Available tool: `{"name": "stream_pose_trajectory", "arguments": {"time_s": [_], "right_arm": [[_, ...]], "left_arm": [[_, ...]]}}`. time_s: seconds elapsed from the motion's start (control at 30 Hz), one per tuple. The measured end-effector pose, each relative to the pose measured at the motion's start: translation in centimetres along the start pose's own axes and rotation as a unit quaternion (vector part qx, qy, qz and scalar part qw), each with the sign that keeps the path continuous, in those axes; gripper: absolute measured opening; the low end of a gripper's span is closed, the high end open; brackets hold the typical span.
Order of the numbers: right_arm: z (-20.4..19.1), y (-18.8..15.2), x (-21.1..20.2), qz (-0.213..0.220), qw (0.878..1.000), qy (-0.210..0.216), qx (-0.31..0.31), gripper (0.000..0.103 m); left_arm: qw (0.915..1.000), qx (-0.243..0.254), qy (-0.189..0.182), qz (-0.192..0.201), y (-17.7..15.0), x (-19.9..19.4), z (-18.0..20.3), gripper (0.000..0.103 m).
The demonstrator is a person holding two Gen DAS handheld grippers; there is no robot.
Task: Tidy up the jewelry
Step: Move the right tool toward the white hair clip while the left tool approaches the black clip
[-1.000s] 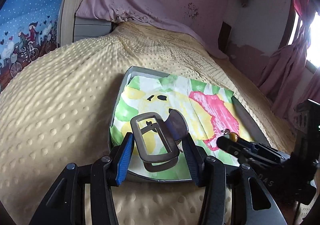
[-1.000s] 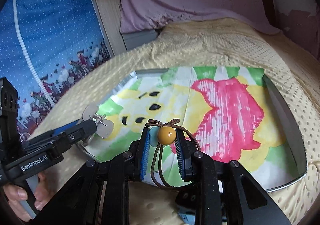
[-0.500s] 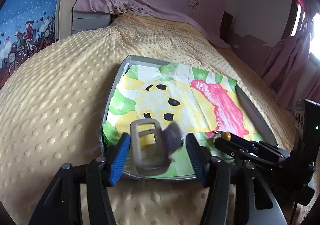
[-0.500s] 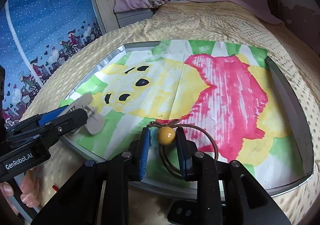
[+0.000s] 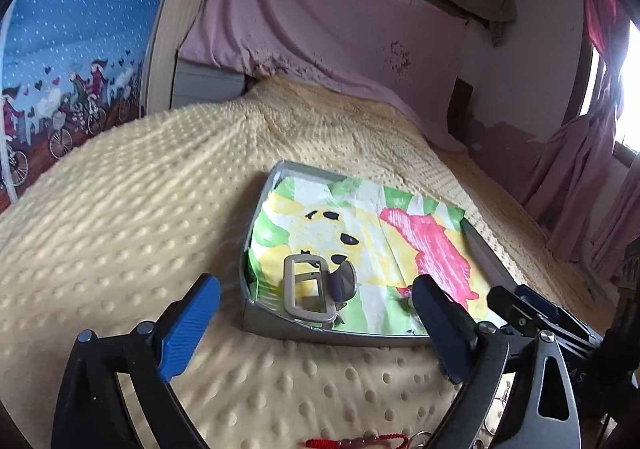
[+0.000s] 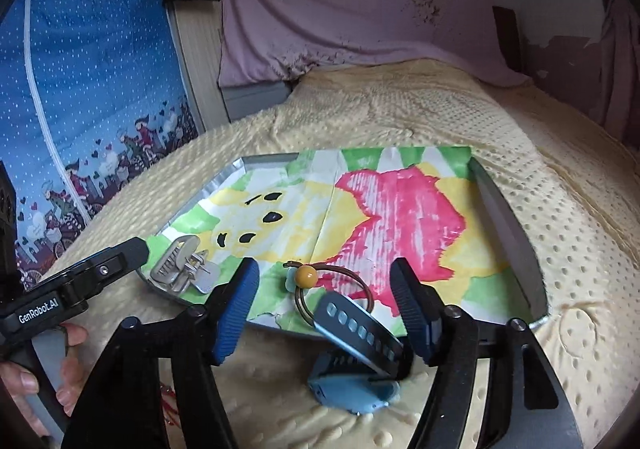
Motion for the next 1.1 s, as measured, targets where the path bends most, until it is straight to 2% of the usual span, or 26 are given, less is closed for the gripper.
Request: {"name": "stream_pose_trajectory", "arguments": {"time_s": [0.07, 0.27, 0.4, 0.7, 0.9, 1.1], "right_arm": [[0.3, 0.0, -1.1, 0.015, 1.0, -0.002, 0.005, 0.072], [0.8, -0.5, -5.6, 0.069, 0.998, -0.004, 0.014, 0.094], [1.0, -1.1, -8.9, 0.097, 0.995, -0.003, 0.019, 0.1], [0.2, -3.5, -16.5, 0.129, 0.991, 0.017, 0.01, 0.101], [-0.2, -5.5, -21.1, 0.14, 0.99, 0.012, -0.003, 0.101], [0.1, -7.3, -23.5, 0.142, 0.99, 0.002, 0.0, 0.101]], "left_arm": [[0.9999, 0.003, 0.005, 0.013, 0.0, -0.9, 0.1, 0.102], [0.9975, 0.029, 0.025, 0.059, -0.8, -4.8, 0.7, 0.103], [0.9954, 0.041, 0.033, 0.08, -1.5, -7.1, 1.1, 0.103], [0.9911, 0.062, 0.033, 0.113, -3.9, -13.2, 2.4, 0.103], [0.9897, 0.06, 0.029, 0.126, -5.5, -16.7, 2.6, 0.103], [0.9885, 0.07, 0.032, 0.13, -7.0, -18.3, 2.5, 0.103]]}}
Point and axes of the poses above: each gripper's, at about its wrist camera, not at the fingertips, and x roughly the way its jaws point, z to its right, y to its top, the point moved 4 cm from there along x, roughly the way its jaws point, and after that the axes turned 3 degrees about x, right-handed, at the moved point
